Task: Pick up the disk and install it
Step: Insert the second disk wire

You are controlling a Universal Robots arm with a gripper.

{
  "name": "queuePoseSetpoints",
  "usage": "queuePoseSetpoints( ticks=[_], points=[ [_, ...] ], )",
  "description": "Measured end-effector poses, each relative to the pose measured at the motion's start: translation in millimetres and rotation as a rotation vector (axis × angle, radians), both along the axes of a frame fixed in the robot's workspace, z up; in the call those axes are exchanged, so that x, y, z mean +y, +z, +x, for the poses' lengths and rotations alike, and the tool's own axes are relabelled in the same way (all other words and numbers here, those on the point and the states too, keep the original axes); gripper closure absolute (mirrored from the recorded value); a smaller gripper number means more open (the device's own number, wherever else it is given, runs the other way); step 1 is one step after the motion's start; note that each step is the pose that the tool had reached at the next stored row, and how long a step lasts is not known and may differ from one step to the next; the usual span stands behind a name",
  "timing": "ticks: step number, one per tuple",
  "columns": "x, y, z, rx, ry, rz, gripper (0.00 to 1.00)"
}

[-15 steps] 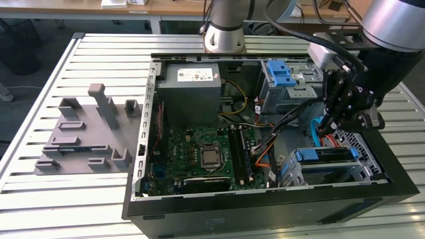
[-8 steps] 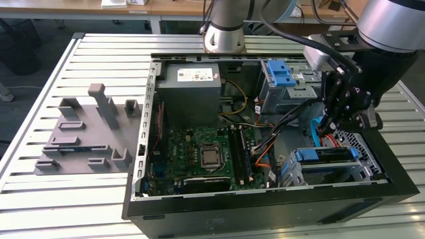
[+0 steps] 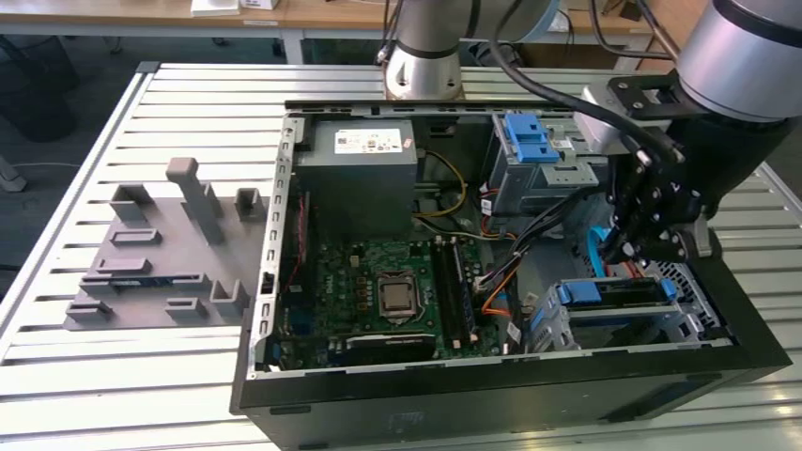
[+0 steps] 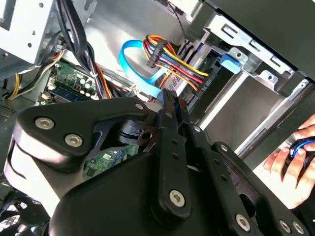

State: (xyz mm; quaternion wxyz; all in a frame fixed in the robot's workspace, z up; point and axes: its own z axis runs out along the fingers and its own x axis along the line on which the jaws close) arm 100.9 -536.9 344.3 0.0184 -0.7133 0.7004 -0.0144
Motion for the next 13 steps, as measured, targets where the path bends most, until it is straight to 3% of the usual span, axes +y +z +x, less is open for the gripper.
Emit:
queuePoseSetpoints(
  ticks=[7,9,13],
  points=[
    [-2.4,-0.1,-4.4,-0.0158,0.000,0.0077,0.84],
    [-3.4,-0.5,-4.8,-0.0255,0.001,0.0094,0.84],
    [-8.7,-2.6,-4.9,-0.0367,0.002,0.0123,0.84]
  ],
)
